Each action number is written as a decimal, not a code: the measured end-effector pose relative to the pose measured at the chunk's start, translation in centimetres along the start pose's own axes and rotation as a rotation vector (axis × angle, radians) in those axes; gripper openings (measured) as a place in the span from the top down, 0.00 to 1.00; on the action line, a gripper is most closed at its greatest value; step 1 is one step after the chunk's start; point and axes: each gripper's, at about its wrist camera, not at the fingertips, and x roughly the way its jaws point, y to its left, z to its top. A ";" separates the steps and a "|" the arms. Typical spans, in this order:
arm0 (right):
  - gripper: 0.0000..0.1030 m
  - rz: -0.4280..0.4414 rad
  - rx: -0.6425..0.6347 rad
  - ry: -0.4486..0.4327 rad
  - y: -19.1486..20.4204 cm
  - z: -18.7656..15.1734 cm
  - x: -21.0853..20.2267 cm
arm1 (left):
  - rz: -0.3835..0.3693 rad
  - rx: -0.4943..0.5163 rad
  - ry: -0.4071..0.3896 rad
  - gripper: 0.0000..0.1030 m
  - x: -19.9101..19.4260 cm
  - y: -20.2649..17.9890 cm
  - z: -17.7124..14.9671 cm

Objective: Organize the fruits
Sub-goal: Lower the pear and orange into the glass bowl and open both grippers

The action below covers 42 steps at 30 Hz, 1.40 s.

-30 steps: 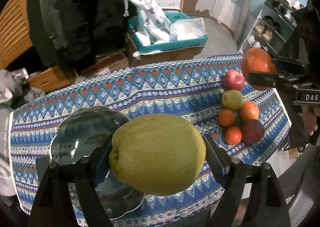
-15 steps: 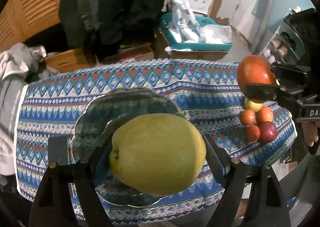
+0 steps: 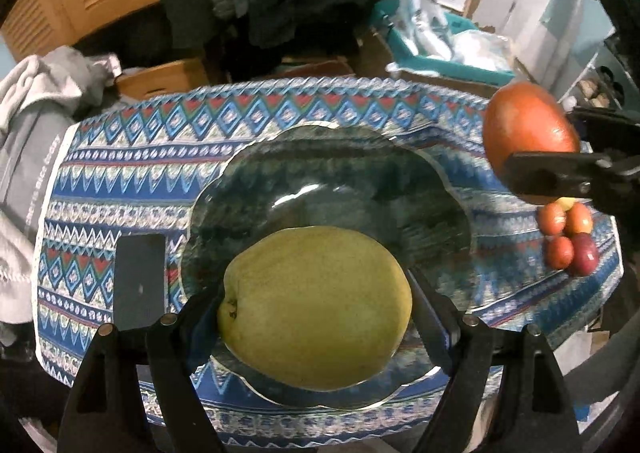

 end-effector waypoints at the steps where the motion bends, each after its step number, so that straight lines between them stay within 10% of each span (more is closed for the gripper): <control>1: 0.36 0.005 -0.002 0.010 0.1 0.1 0.6 | 0.006 -0.006 0.006 0.17 0.3 0.3 -0.2; 20: 0.36 0.003 -0.009 0.165 0.6 -1.8 7.9 | 0.042 -0.050 0.216 0.18 7.2 1.8 -3.0; 42: 0.35 0.009 0.035 0.113 0.2 -1.4 6.7 | 0.042 -0.025 0.124 0.18 2.4 0.9 -1.5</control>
